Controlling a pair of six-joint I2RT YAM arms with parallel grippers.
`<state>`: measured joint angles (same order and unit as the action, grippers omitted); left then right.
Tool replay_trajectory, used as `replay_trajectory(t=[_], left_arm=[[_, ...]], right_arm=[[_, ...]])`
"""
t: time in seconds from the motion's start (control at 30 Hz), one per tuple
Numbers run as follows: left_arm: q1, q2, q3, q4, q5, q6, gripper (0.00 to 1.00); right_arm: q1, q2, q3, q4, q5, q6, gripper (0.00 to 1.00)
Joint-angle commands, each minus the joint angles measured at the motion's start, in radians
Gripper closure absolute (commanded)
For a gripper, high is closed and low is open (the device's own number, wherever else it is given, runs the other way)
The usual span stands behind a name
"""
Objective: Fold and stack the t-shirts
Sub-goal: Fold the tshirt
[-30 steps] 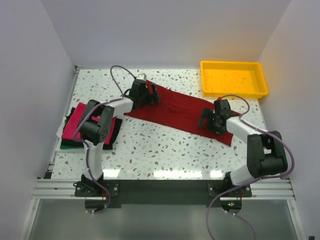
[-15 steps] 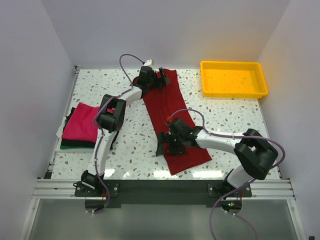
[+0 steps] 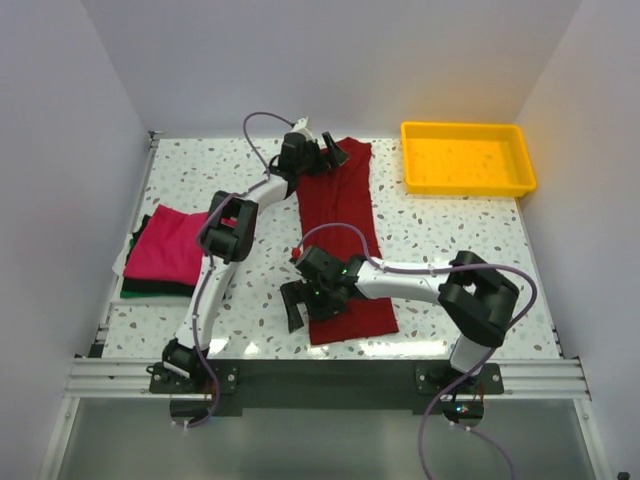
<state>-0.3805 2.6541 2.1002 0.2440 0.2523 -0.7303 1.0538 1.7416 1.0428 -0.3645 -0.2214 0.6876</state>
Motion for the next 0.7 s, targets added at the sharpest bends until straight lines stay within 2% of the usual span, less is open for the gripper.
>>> replay_trajectory(t=[0.0, 0.2, 0.4, 0.47, 0.5, 0.57, 0.6, 0.63, 0.67], left_arm=[[0.009, -0.023, -0.052, -0.052, -0.053, 0.022, 0.0], [0.006, -0.23, -0.097, -0.077, -0.137, 0.063, 0.0], [-0.006, -0.439, -0.108, -0.162, -0.128, 0.123, 0.0], [-0.021, -0.552, -0.185, -0.205, -0.145, 0.155, 0.0], [-0.04, -0.654, -0.304, -0.21, -0.166, 0.155, 0.0], [-0.069, -0.773, -0.456, -0.189, -0.247, 0.155, 0.0], [-0.108, -0.836, -0.544, -0.174, -0.278, 0.161, 0.0], [-0.135, -0.956, -0.71, -0.164, -0.318, 0.16, 0.0], [-0.165, -1.012, -0.791, -0.157, -0.378, 0.152, 0.0]], right_arm=[[0.018, -0.054, 0.055, -0.111, 0.02, -0.01, 0.01], [0.018, -0.234, 0.086, -0.094, 0.065, -0.034, 0.01], [0.014, -0.373, 0.06, -0.198, 0.203, -0.026, 0.01], [-0.017, -0.439, 0.037, -0.272, 0.316, -0.007, 0.01], [-0.068, -0.483, 0.027, -0.301, 0.342, 0.004, 0.01], [-0.154, -0.523, -0.026, -0.343, 0.326, 0.004, 0.01], [-0.257, -0.549, -0.047, -0.347, 0.268, -0.003, 0.01], [-0.3, -0.591, -0.094, -0.346, 0.246, -0.013, 0.01], [-0.339, -0.614, -0.115, -0.352, 0.238, -0.022, 0.01]])
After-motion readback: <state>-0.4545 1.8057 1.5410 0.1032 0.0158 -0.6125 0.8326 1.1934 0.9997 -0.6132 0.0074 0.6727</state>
